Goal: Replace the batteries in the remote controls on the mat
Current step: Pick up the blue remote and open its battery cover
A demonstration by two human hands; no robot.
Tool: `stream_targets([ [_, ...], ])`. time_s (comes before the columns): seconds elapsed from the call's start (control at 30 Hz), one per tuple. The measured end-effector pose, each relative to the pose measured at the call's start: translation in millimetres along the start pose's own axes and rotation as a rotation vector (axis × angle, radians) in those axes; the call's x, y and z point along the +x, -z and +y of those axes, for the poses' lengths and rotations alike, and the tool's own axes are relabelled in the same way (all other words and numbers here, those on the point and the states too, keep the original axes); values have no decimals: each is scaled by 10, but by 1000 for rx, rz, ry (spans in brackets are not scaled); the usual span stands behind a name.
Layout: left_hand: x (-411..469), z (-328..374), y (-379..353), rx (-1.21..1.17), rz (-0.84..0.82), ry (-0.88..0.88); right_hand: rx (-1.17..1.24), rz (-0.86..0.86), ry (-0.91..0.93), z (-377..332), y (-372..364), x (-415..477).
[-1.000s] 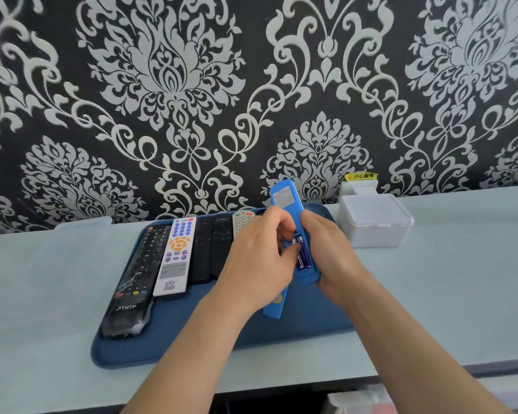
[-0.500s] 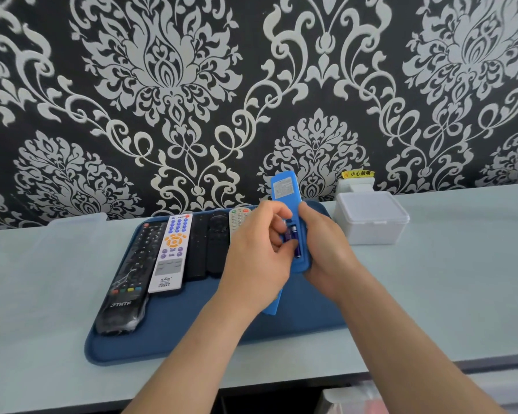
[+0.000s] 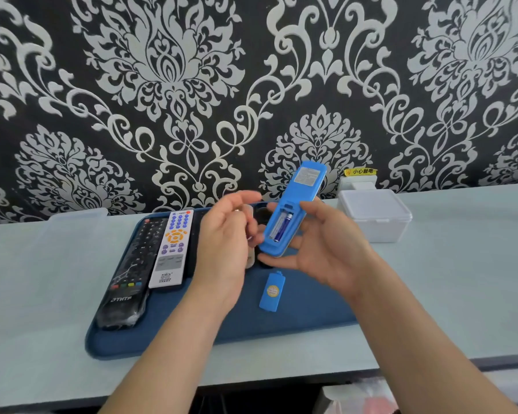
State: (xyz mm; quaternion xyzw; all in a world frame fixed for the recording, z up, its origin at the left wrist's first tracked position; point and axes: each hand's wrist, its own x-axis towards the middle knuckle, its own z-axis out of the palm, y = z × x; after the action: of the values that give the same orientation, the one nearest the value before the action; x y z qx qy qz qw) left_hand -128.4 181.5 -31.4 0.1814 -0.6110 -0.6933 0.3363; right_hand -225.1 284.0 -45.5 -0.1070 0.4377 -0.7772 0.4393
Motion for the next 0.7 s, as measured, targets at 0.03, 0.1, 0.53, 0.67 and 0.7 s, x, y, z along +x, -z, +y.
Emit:
stream_targets([
  [0.03,-8,-10,17,168,-12,-22,-6,-27,-3,2,-8,-10],
  [0.1,-42,-37,18,482,-73,-95,-46,-67,11,5,-31,-17],
  [0.53,-60,-212,-71,609,-120,-196,-324,127,280,70,-141,25],
  [0.67,-51,-234,-98,605,-107,-215,-379,213,365,87,-188,26],
  [0.7,-54,-228,-114,593,-112,-212,-422,270,416,97,-198,35],
])
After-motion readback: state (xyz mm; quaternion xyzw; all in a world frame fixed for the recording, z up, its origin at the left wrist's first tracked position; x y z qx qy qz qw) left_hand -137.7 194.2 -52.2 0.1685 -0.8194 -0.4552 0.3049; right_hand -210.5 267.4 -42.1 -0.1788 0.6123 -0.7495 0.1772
